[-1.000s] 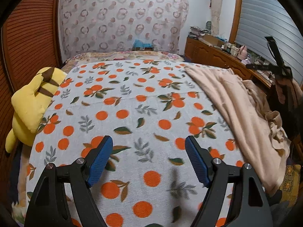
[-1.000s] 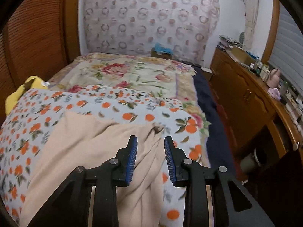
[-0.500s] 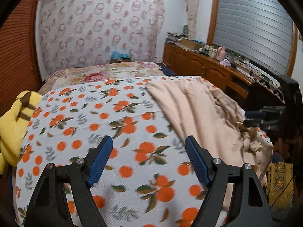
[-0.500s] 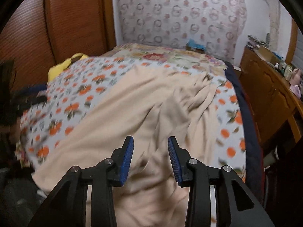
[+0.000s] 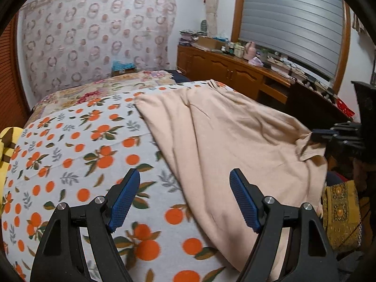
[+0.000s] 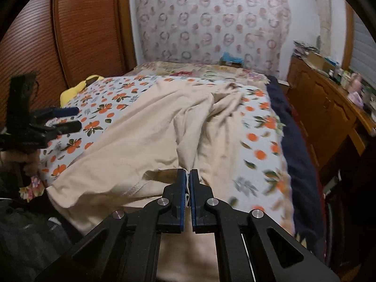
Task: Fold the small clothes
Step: 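Lay the pink shirt flat on the sheet and open the right tool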
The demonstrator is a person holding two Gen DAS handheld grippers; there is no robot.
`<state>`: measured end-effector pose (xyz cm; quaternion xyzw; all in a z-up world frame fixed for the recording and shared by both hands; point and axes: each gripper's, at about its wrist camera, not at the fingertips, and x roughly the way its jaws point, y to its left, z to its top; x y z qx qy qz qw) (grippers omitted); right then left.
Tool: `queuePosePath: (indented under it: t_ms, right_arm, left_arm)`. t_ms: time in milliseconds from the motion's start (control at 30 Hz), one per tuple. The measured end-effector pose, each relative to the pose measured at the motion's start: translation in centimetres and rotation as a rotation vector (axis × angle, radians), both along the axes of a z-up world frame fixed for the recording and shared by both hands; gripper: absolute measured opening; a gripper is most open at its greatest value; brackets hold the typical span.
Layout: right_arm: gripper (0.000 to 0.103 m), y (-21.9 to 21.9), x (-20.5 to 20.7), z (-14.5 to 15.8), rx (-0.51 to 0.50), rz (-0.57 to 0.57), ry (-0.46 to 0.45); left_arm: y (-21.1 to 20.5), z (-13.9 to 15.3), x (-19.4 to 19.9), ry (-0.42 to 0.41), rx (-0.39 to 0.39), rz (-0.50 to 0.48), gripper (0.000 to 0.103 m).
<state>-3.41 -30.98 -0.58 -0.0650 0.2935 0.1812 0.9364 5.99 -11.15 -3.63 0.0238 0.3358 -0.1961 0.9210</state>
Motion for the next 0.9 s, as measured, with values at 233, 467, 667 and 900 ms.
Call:
queuePosePath:
  t_ms: [233, 467, 667, 900]
  right_arm:
    - [0.003, -2.3, -3.4, -0.5, -0.061, -0.048, 0.063]
    - [0.017, -3.1, -3.8, 0.5, -0.032, -0.073, 0.043]
    - [0.038, -1.4, -2.0, -1.3, -0.038, -0.063, 0.048]
    - [0.038, -1.4, 0.3, -3.6, -0.074, -0.107, 0.109]
  left_arm:
    - [-1.5, -0.1, -0.7, 0.003, 0.016, -0.030, 0.079]
    - [-2.1, -0.7, -0.8, 0.025, 0.030, -0.031, 0.079]
    - [-2.1, -0.8, -0.7, 0.026, 0.034, -0.029, 0.079]
    - [-1.8, -1.1, -0.9, 0.031, 0.031, -0.025, 0.079]
